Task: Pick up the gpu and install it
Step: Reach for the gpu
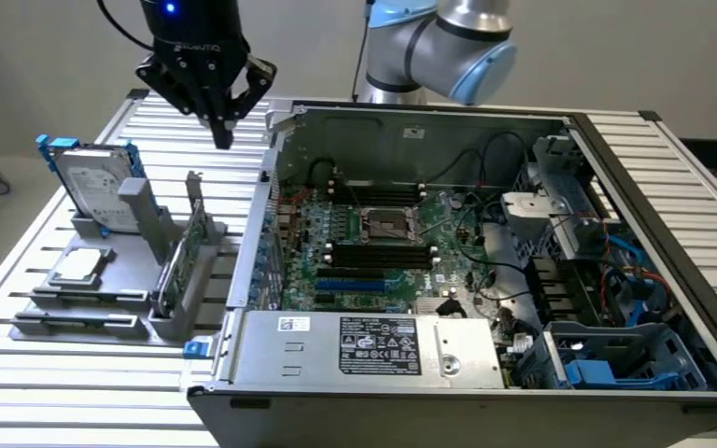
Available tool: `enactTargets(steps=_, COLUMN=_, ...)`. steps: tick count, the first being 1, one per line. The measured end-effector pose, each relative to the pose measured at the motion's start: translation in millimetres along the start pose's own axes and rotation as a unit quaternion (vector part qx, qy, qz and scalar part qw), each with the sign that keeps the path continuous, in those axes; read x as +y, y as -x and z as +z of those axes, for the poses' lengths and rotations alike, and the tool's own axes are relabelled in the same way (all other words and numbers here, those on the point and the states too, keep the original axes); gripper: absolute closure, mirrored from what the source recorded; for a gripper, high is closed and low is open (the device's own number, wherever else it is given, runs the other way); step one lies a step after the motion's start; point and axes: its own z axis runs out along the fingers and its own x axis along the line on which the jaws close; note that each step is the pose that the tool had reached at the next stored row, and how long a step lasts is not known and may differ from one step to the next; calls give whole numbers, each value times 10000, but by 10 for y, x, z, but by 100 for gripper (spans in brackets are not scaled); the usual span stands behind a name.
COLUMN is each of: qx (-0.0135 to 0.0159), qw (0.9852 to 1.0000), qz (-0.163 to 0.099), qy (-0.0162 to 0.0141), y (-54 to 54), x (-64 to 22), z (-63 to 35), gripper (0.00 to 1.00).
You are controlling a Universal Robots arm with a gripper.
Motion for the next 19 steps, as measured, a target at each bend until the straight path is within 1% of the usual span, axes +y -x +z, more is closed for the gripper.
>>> enactTargets(steps=7, qx=36, qw=10000, qz=2, qy=-9, y=-316, x=-25, z=60, gripper=89)
enactTargets(steps=13, qx=82, qw=10000, qz=4, qy=-16, y=-580, x=-46, z=110, gripper=89)
enactTargets(steps=15, qx=97, qw=9999, qz=4, qy=-37, y=-630, x=-50, z=121, gripper=89)
enactTargets(steps=16, qx=104, qw=9999, qz=2, qy=-50, y=-636, x=-54, z=122, gripper=89)
enactTargets(steps=19, qx=107, qw=9999, qz=-27, qy=-78, y=-636, x=-77, z=120, gripper=89)
